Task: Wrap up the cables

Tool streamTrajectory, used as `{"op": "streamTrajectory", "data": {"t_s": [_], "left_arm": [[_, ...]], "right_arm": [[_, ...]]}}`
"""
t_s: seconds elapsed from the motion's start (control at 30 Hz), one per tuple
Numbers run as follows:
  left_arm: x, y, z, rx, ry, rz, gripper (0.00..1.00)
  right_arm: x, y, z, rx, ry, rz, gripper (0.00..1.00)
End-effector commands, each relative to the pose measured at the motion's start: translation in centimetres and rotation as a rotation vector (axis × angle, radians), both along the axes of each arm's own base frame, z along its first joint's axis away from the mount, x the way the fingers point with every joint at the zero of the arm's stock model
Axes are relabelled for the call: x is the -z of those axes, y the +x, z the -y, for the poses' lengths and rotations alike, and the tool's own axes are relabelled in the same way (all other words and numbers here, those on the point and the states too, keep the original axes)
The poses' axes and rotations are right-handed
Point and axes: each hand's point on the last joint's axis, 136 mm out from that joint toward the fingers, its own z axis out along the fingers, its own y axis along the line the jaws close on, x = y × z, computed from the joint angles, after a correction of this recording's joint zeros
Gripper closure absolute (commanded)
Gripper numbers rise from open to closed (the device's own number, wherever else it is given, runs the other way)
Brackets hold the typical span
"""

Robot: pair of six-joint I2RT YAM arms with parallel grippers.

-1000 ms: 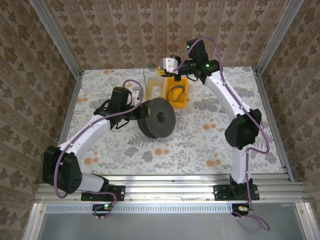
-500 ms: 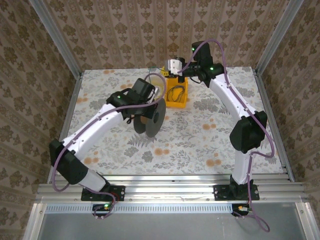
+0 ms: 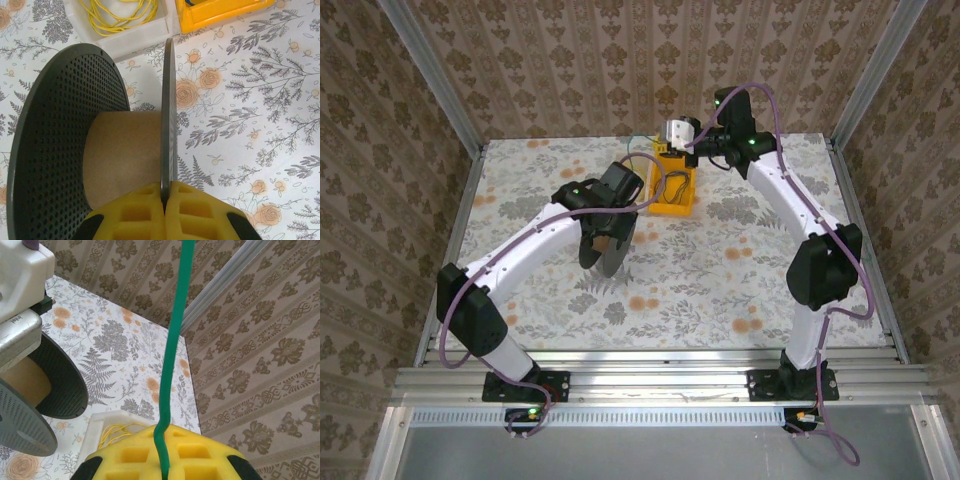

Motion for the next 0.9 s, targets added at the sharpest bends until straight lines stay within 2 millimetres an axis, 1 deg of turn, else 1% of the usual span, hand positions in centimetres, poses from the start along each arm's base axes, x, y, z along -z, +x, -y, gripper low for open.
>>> {"op": "streamTrajectory", "data": {"t_s": [0.0,0.17,0.33,0.47,0.63,0.7,0.8,0.87], "left_arm": [[-0.7,1.1,0.3,-0.012,-0.022,0.046,0.96],[-0.8,1.3,0.3,-0.02,-0.053,0.045,0.94],[-0.7,2.0,0.4,-0.035,-0.084,0.04,0.93],[-0.6,2.4,0.7,-0.039,-0.094,0.036,0.89],[-0.6,2.6,1.0,-0.035,-0.102,0.037,0.78],[-0.9,2.6,1.0,-0.031,-0.103,0.04,0.71],[-1.5,2.5,1.1,-0.019,-0.106,0.044,0.68],[-2.2,2.4,0.9,-0.007,-0.097,0.049,0.68]], "right_arm": [[-2.4,-1.4,0.1,-0.031,0.035,0.048,1.0],[-2.3,-1.2,0.5,-0.022,0.036,0.045,1.0],[-2.2,-1.2,0.7,-0.018,0.038,0.041,1.0],[-2.1,-1.2,0.7,-0.017,0.038,0.037,1.0],[-2.1,-1.2,0.9,-0.015,0.038,0.037,1.0],[-2.1,-1.2,1.0,-0.012,0.038,0.037,1.0],[-2.2,-0.9,1.1,-0.005,0.044,0.038,1.0],[-2.9,-0.7,1.2,0.005,0.065,0.042,1.0]]}}
